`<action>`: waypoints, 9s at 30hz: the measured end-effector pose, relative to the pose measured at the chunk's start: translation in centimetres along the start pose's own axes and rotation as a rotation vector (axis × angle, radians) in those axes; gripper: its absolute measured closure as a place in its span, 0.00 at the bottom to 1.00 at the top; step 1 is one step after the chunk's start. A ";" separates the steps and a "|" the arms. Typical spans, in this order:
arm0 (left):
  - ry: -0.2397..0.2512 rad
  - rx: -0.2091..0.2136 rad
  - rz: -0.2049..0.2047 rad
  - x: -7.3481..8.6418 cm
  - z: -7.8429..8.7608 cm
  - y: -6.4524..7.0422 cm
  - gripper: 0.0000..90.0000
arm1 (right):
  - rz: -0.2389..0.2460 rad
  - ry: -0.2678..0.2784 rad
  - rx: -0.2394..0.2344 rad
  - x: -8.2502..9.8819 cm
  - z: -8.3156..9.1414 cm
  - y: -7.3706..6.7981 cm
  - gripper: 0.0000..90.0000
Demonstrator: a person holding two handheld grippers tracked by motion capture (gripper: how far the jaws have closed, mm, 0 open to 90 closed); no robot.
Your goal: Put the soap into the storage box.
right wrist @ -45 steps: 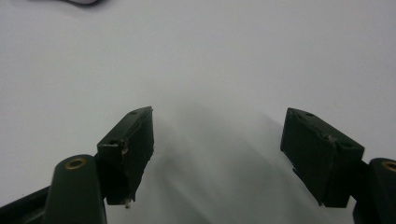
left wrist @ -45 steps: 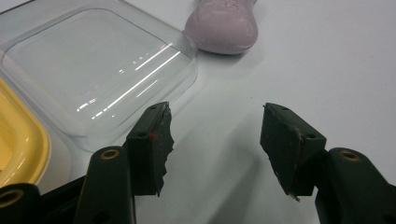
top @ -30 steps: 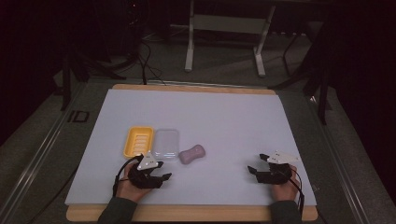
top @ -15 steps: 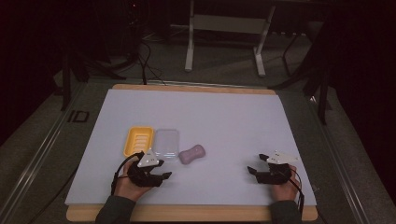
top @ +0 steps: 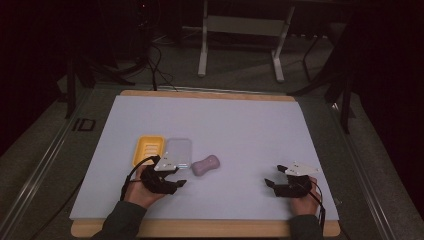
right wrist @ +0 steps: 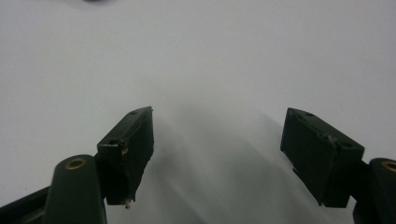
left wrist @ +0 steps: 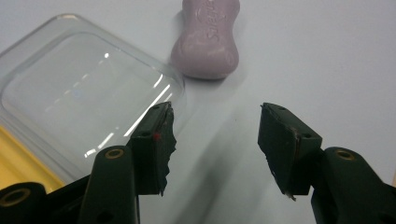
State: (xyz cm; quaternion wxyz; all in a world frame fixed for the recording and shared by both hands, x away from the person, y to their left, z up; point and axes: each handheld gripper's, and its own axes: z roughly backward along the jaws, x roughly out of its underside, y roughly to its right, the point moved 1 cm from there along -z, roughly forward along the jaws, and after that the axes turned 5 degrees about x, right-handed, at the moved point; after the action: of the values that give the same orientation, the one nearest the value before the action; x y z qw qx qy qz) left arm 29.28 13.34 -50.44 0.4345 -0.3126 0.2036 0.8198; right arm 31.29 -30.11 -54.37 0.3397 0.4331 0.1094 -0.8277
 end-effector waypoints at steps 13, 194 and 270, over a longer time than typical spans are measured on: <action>-0.047 -0.025 -0.044 -2.6 0.6 -0.5 0.51 | 0.004 -0.005 -0.003 0.0 0.0 0.0 0.28; -0.362 0.113 -0.095 -11.0 -7.4 -1.7 0.55 | 0.020 -0.024 -0.010 -0.1 -0.2 -0.2 0.27; -0.324 0.003 0.027 -9.0 -0.5 -5.4 0.55 | 0.017 0.005 0.000 0.0 0.1 -0.1 0.26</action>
State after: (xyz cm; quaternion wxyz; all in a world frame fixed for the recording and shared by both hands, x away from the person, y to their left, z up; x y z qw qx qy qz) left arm 37.76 10.70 -44.95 0.4512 -0.1728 0.1360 0.8649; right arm 31.12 -30.09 -54.32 0.3466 0.4360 0.1066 -0.8237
